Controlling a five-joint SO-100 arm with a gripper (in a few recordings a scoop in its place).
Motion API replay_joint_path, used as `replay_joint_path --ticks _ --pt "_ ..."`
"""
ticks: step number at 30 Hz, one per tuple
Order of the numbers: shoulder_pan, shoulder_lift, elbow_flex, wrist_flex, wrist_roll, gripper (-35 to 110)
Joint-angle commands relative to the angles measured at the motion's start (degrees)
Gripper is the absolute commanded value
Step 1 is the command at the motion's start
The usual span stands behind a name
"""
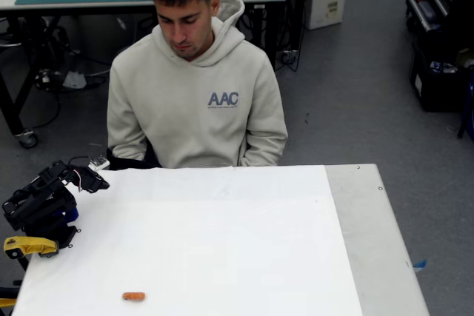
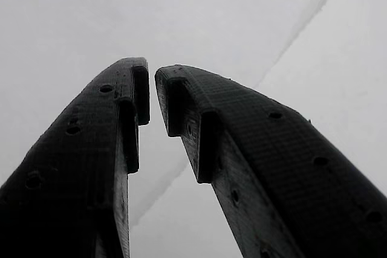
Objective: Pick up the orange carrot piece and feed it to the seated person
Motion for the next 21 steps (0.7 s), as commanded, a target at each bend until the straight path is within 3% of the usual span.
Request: replay_joint_path --ticks 1,21 --pt "1.0 0.8 -3.7 0.4 0.6 -3" --pt "1.0 0.4 -3.9 0.4 0.5 -3"
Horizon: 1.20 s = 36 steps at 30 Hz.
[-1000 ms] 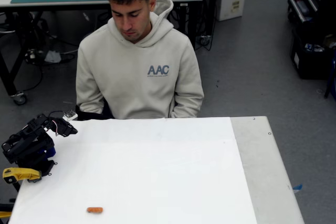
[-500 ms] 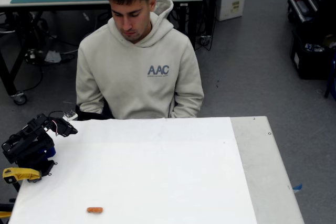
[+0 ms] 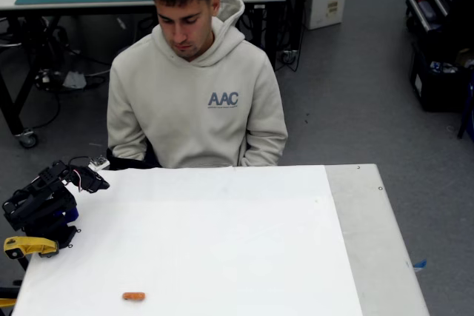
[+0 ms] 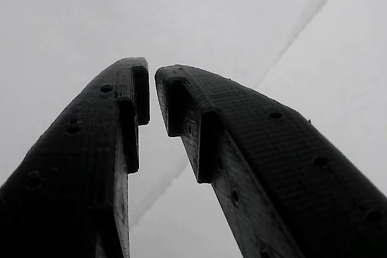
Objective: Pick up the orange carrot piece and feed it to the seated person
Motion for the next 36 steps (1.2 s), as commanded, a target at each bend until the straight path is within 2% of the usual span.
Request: replay_joint_path --ticks 1,17,24,36 --pt "1.0 -0.3 -4.0 0.4 0.5 -3" --pt "3.0 -25.6 -28.4 0.4 0.5 -3" --pt "9.7 -37.9 -37.0 0.4 0.7 -3" --pt "28.0 -63.1 -52.2 0.4 0.4 -3"
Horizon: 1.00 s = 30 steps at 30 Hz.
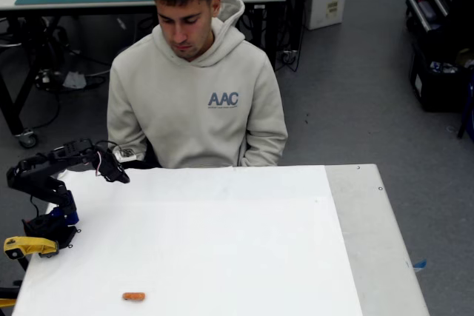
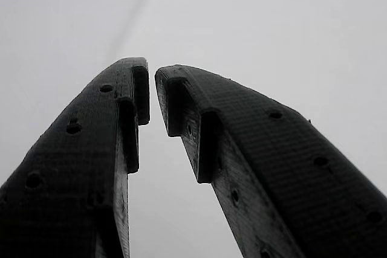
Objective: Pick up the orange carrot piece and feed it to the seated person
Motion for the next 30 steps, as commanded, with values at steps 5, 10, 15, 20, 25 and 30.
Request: replay_joint_path --ticks 5,10,15,20,25,30 --pt "12.0 -12.1 -13.1 0.4 0.4 -3" --pt "17.8 -17.1 -19.1 0.3 -1.0 -3" --pt "23.6 -21.8 -23.0 0.3 -8.8 -3" --pt "30.6 -25.8 -25.3 0.3 -14.7 -3" --pt "37.4 -29.7 -29.9 0.3 -18.5 -3" --pt "43.8 -34.3 -35.3 0.4 -23.4 -3"
